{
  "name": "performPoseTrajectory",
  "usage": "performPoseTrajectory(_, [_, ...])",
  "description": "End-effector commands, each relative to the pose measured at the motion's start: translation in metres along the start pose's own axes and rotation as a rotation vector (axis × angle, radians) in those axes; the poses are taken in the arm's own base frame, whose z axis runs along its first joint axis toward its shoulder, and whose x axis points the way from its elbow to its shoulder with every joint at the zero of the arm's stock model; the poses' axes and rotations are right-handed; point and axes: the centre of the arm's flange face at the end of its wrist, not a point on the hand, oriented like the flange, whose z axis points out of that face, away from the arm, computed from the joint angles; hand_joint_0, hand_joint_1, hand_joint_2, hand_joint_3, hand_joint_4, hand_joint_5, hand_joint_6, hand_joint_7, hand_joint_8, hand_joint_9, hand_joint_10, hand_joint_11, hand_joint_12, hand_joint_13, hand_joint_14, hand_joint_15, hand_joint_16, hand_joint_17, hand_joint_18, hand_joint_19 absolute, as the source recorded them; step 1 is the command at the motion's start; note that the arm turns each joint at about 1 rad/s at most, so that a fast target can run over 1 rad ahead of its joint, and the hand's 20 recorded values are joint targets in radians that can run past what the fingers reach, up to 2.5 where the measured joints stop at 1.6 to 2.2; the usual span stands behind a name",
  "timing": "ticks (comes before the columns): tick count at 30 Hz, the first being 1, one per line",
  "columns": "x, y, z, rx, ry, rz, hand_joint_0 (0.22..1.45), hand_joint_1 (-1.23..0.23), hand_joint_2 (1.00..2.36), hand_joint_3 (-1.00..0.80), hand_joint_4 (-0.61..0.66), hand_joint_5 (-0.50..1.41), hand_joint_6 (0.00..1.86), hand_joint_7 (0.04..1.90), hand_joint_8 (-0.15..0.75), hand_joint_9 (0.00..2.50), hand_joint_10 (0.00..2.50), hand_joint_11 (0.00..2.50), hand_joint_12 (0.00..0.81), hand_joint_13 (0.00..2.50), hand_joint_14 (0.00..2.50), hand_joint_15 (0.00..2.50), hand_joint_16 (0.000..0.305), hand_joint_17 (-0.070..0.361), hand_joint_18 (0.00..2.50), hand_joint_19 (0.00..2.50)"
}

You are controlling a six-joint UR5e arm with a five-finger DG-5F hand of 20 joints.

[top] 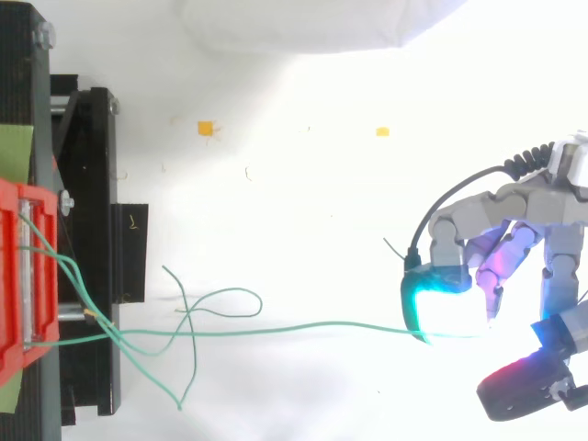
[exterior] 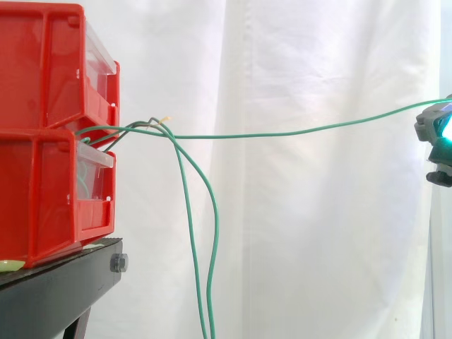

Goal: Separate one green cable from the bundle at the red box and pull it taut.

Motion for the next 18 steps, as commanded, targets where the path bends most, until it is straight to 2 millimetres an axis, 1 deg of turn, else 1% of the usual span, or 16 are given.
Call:
performPoseTrajectory(1, [-0.0001,0.0003,-0.0001,-0.001,0.0,0.0,0.76,-0.84,1.02,-0.12,-0.07,0.15,0.51,1.29,0.198,1.71,0.0,0.02,0.399,1.09,0.01,0.47,0.041,0.091,0.75,0.64])
performPoseTrajectory(18, [-0.0001,0.0003,-0.0001,-0.001,0.0,0.0,0.76,-0.84,1.02,-0.12,-0.08,0.15,0.51,1.29,0.197,1.72,0.0,0.03,0.406,1.12,0.01,0.48,0.041,0.091,0.8,0.65])
